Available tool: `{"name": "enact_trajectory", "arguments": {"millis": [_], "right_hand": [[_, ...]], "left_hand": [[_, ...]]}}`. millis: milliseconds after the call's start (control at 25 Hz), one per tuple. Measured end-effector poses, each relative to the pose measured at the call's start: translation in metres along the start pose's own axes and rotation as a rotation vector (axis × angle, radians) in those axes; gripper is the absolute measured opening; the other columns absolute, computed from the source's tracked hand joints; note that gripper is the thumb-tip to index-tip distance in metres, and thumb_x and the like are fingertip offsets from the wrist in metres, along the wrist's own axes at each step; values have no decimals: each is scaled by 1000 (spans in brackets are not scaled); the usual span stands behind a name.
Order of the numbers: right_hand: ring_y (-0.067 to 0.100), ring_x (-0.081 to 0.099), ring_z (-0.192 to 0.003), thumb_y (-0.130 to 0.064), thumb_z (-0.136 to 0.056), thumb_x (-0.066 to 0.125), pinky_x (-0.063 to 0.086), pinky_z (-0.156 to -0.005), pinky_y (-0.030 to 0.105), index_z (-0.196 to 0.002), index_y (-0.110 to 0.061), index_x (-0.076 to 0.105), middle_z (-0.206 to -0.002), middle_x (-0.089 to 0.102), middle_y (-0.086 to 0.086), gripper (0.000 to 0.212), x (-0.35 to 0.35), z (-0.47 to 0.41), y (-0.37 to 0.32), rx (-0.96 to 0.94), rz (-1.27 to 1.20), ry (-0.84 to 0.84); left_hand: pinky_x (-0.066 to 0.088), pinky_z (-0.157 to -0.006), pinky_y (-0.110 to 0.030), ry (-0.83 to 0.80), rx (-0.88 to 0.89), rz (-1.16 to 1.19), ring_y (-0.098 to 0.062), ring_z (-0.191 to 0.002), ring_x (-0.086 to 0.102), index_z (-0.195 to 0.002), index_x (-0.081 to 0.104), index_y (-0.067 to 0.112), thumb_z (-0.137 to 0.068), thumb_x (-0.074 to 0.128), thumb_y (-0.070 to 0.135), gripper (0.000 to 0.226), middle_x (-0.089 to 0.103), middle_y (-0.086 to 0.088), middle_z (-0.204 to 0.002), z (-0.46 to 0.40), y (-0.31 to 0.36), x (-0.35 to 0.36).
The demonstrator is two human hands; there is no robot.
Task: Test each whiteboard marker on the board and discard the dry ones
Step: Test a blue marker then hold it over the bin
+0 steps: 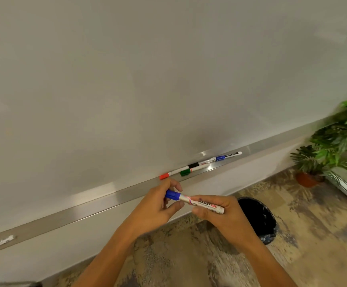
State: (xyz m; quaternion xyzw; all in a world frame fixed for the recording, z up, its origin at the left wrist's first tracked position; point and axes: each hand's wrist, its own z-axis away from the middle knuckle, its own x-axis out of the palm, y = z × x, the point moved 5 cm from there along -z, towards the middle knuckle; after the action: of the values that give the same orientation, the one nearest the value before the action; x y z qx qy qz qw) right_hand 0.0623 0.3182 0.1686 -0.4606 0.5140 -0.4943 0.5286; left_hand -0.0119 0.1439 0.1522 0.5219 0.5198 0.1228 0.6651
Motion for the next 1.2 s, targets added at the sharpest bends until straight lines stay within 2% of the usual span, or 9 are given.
{"name": "enact_trajectory", "arguments": {"millis": [80, 200, 360, 520, 640, 840, 1000, 1120, 1200], "right_hand": [[11, 70, -81, -12, -82, 77, 56, -77, 22, -98, -32, 81, -94, 79, 0, 26, -10, 3, 0, 28, 13, 0], [18, 71, -86, -10, -87, 74, 57, -82, 28, -97, -39, 80, -94, 79, -3, 32, -28, 8, 4, 37, 67, 11], [36, 62, -78, -13, -91, 71, 51, -72, 32, -101, -38, 79, -89, 75, 5, 28, -58, 17, 10, -5, 103, -3], [14, 68, -78, -13, -90, 73, 56, -73, 25, -97, -36, 79, -88, 76, -1, 25, -100, 26, 15, -14, 139, 13], [19, 70, -82, -14, -90, 73, 58, -75, 33, -99, -31, 79, -91, 76, -1, 20, -137, 32, 23, -33, 160, 14], [15, 66, -71, -15, -89, 75, 50, -65, 23, -97, -22, 80, -83, 74, 1, 11, -200, 49, 38, -11, 116, 40], [17, 61, -67, -15, -88, 75, 46, -60, 26, -95, -24, 79, -84, 73, 6, 11, -249, 77, 61, 23, 63, 98], [16, 61, -66, -8, -86, 76, 47, -61, 26, -90, -25, 80, -82, 73, 8, 17, -277, 102, 79, 72, -63, 178], [19, 65, -68, -6, -86, 76, 50, -62, 26, -90, -22, 80, -83, 74, 9, 18, -295, 113, 87, 83, -89, 210]], "left_hand": [[50, -66, -32, -48, 5, 36, -19, -71, 54, -111, 47, 49, -88, 70, 36, 35, 59, 9, -86, -3, 3, 5], [46, -62, -25, -131, 65, 36, -10, -64, 52, -111, 46, 49, -89, 68, 39, 32, 55, 14, -77, -11, 16, 21], [42, -58, -19, -162, 96, 74, -7, -59, 50, -116, 46, 40, -93, 64, 35, 30, 55, 16, -69, -24, 37, 50], [39, -59, -13, -168, 85, 98, -6, -58, 50, -118, 48, 35, -93, 60, 41, 28, 55, 19, -66, -36, 62, 88], [38, -58, -11, -182, 70, 104, -4, -57, 50, -116, 51, 32, -94, 59, 40, 25, 54, 22, -64, -52, 83, 118], [37, -59, -10, -247, 59, 125, -1, -60, 54, -112, 62, 22, -96, 61, 28, 17, 61, 26, -71, -74, 112, 177], [38, -60, -8, -320, 36, 122, 3, -63, 55, -110, 65, 18, -96, 62, 22, 15, 60, 30, -72, -90, 134, 233], [40, -60, -17, -359, 44, 120, -2, -63, 55, -107, 66, 30, -95, 62, 30, 13, 64, 21, -79, -95, 149, 269], [50, -61, -36, -398, 20, 125, -12, -66, 59, -107, 65, 36, -92, 61, 39, 15, 68, 11, -86, -101, 155, 290]]}}
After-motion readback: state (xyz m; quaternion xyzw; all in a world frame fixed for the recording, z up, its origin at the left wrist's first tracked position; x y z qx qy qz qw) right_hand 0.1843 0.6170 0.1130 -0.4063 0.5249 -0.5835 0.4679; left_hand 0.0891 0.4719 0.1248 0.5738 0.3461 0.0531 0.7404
